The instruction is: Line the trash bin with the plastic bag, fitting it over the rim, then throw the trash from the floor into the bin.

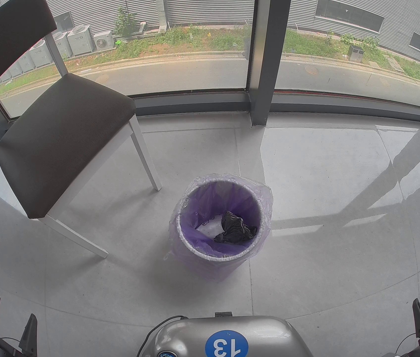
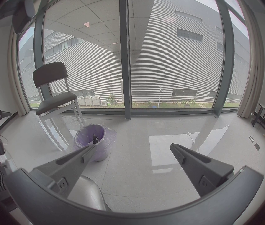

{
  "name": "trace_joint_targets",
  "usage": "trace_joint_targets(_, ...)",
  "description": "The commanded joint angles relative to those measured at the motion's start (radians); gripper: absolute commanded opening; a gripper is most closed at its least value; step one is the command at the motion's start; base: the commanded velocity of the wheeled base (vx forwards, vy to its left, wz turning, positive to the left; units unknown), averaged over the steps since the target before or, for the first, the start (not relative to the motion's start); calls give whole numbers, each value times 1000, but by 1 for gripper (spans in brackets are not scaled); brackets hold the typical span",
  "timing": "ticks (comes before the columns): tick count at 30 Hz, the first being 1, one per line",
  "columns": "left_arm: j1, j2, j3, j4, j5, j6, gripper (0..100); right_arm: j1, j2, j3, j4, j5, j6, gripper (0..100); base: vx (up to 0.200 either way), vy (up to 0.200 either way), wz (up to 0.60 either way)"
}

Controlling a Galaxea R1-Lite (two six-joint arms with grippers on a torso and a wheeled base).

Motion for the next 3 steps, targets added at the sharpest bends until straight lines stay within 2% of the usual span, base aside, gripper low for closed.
trace_joint_targets(1, 0, -15, 5, 0, 0, 1, 100, 0, -12, 17, -1, 0, -1, 100, 0, 0, 0)
trace_joint_targets(3, 0, -15, 5, 0, 0, 1, 100, -1, -12, 17, -1, 0, 0, 100, 0, 0, 0)
